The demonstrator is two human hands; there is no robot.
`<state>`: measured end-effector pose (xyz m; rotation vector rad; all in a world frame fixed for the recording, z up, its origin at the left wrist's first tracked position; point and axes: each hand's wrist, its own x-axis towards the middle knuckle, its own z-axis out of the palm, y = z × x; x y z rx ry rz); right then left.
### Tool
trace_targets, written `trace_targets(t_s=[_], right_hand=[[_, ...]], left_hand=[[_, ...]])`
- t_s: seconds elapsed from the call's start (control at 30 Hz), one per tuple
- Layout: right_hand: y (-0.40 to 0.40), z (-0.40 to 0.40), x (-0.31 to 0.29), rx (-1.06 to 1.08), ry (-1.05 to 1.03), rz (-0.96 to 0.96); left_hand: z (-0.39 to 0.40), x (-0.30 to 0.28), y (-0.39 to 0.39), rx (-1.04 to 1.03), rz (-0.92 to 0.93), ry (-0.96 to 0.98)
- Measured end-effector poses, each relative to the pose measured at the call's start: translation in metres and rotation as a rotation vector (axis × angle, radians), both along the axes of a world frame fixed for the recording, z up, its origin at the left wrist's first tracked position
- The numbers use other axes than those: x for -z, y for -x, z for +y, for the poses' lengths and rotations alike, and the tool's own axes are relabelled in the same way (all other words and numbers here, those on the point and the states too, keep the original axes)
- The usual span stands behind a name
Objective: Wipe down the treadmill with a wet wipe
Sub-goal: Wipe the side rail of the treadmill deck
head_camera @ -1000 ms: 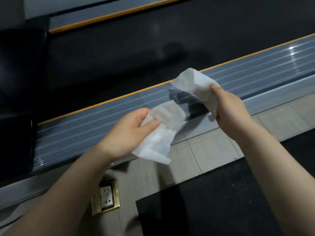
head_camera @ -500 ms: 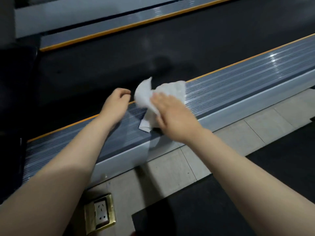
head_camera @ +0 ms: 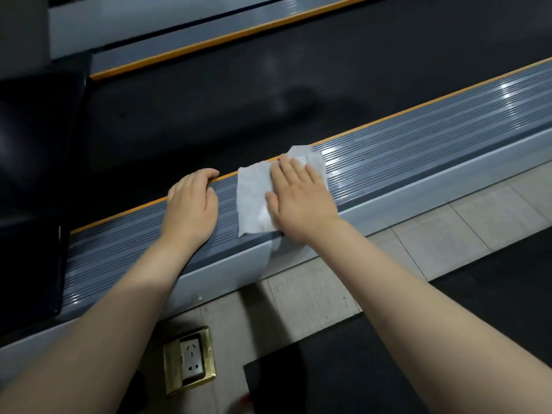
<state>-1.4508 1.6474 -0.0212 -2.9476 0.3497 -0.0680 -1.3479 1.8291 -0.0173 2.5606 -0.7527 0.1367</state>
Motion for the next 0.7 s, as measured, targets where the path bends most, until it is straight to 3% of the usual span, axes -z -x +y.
trace_targets(t_s=[0.17, 0.23, 0.33, 0.43, 0.5, 0.57, 0.63, 0.7], right_hand=[[-0.001, 0.067, -0.007, -0.246, -0.013, 0.063], [-0.003, 0.058, -0.008, -0.260, -0.035, 0.073], [0.012, -0.032, -0.002, 0.042, -0.007, 0.029], [0.042, -0.139, -0.003, 0.452, -0.016, 0.089], [0.037, -0.142, -0.006, 0.569, -0.055, 0.075], [0.017, -0.086, -0.005, 0.403, -0.062, 0.026], [0.011, -0.007, -0.001, 0.032, -0.015, 0.011], [0.016, 0.022, -0.002, -0.181, -0.003, 0.037]], left_hand=[[0.004, -0.003, -0.005, -0.132, 0.145, 0.297], [0.006, -0.005, -0.006, -0.201, 0.220, 0.441], [0.007, -0.006, -0.004, -0.196, 0.252, 0.453], [0.002, -0.003, 0.001, -0.061, 0.180, 0.214], [0.000, -0.002, 0.002, 0.042, 0.104, 0.051], [-0.001, -0.004, 0.001, 0.076, 0.092, -0.030], [-0.001, -0.005, 0.001, 0.066, 0.108, -0.044], [0.000, -0.004, 0.002, 0.088, 0.085, -0.077]])
